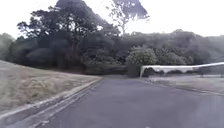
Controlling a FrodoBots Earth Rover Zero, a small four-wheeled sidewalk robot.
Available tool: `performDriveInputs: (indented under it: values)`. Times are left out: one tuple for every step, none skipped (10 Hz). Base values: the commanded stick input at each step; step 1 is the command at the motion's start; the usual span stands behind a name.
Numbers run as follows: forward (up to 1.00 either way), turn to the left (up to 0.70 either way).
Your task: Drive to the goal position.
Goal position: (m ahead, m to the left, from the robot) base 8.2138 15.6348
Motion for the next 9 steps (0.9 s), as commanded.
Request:
performDriveInputs:
  values:
    - [0.7,0.0]
    - [0.7,0.0]
    - [0.7,0.0]
    - [0.7,0.0]
    - [0.7,0.0]
    - [0.7,0.0]
    - [0.7,0.0]
    - [0.7,0.0]
    - [0.7,0.0]
